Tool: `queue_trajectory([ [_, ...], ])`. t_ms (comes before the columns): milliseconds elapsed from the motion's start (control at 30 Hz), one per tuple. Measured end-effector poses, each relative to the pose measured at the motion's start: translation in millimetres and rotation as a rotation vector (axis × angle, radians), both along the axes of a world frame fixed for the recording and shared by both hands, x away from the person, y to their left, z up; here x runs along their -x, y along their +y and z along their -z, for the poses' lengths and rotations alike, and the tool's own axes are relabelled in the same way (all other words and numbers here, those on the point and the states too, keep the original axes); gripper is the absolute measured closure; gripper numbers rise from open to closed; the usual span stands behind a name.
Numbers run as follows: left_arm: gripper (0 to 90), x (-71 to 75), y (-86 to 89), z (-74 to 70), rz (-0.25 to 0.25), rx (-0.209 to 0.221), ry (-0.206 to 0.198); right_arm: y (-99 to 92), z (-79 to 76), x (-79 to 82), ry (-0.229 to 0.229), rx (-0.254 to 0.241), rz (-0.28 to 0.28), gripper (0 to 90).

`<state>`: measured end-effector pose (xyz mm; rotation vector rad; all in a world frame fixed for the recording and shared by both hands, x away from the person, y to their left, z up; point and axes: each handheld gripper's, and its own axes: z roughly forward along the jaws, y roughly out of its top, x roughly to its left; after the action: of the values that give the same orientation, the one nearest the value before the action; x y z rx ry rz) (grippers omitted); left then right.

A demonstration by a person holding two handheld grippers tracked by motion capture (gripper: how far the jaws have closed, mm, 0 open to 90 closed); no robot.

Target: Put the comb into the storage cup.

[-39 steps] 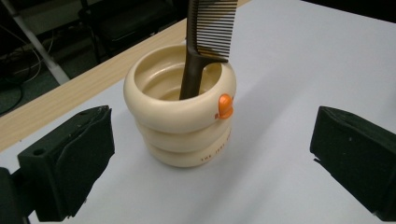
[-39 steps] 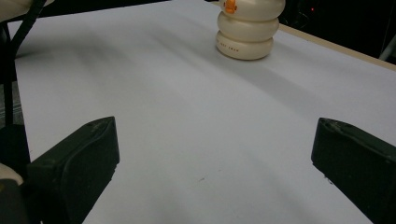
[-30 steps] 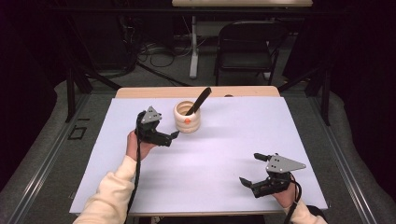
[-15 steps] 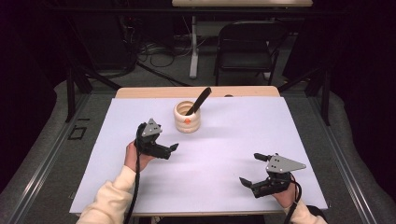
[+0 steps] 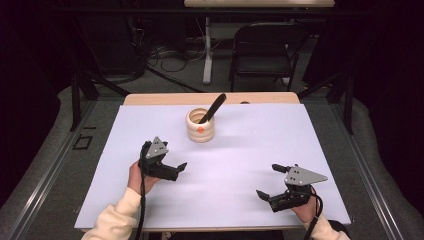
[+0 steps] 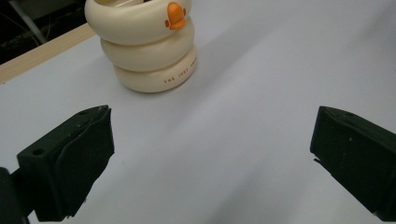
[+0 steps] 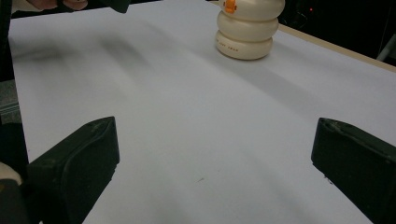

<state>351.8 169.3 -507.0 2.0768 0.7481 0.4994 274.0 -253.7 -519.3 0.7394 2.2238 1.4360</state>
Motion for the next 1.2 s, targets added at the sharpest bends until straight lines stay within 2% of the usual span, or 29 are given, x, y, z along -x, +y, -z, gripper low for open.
queue_trajectory([
  [800, 0.0, 44.3, 16.6, 10.6, -0.003, 0.001, -0.014, 0.2, 0.1, 0.1, 0.000, 0.003, 0.001, 0.4],
  [1200, 0.0, 63.9, 28.7, 12.8, -0.030, 0.022, -0.025, 0.4, 0.3, 0.0, 0.000, 0.002, 0.001, 0.4],
])
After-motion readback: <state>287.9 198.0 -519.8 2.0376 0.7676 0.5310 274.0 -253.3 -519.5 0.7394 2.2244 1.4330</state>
